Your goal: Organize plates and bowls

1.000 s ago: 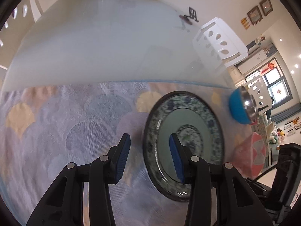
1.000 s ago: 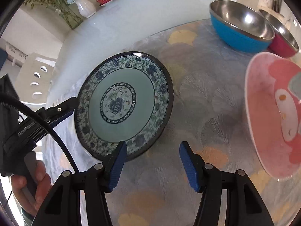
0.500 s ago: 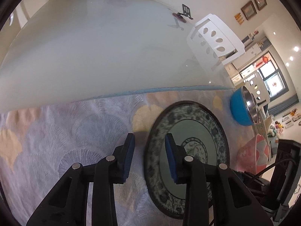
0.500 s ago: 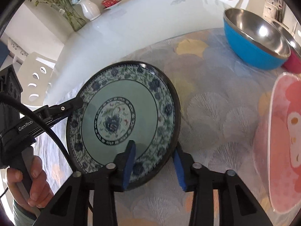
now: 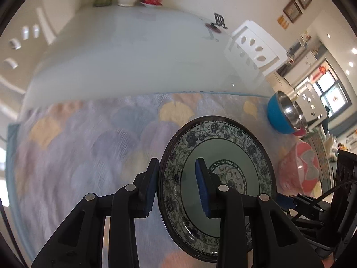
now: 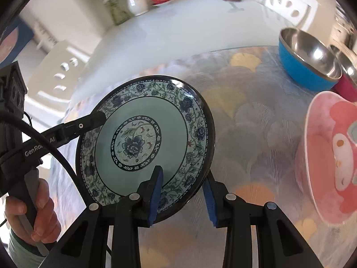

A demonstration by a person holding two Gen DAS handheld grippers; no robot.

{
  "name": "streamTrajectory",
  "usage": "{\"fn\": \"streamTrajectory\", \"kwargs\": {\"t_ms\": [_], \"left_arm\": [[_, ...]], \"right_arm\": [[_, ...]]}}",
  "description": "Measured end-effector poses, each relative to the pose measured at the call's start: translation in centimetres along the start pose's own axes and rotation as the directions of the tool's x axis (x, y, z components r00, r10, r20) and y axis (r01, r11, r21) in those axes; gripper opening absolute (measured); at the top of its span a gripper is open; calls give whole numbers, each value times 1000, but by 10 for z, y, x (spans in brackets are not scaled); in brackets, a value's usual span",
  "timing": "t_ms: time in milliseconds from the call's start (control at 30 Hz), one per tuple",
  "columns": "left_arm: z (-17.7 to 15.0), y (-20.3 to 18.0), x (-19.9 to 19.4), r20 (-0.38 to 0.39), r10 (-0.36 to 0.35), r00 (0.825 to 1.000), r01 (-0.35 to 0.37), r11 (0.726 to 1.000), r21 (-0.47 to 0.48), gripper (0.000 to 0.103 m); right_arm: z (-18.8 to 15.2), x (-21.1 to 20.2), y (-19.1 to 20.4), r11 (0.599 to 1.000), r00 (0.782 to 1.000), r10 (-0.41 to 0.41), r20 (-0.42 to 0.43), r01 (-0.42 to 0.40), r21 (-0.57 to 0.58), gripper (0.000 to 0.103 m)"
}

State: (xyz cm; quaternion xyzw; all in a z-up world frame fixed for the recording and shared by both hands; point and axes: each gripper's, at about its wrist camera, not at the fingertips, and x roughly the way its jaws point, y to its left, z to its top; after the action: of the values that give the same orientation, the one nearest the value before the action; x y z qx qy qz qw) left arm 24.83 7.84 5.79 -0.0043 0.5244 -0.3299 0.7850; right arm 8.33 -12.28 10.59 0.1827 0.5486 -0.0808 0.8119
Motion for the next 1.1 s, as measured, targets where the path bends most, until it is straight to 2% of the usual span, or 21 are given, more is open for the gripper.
{"fn": "streamTrajectory", "kwargs": {"t_ms": [200, 567, 833, 1100], "left_arm": [[-34, -15, -52, 84, 45, 996, -40, 998, -51, 27], [-100, -35, -137, 202, 79, 976, -43, 983, -178, 24], [-164, -35, -179, 232, 125, 965, -53, 955, -292, 24], [-234, -34, -190, 196, 188, 963, -100, 917, -386, 24]], "right_arm": [[-31, -43, 15, 993, 998, 24, 54, -18, -114, 34], [-72, -110, 31, 963, 992, 92, 83, -67, -262, 34], [-116, -141, 51, 912, 990, 132, 39, -106, -396, 34], [-166, -136, 60, 871, 989, 135, -68, -151, -468, 34]]}}
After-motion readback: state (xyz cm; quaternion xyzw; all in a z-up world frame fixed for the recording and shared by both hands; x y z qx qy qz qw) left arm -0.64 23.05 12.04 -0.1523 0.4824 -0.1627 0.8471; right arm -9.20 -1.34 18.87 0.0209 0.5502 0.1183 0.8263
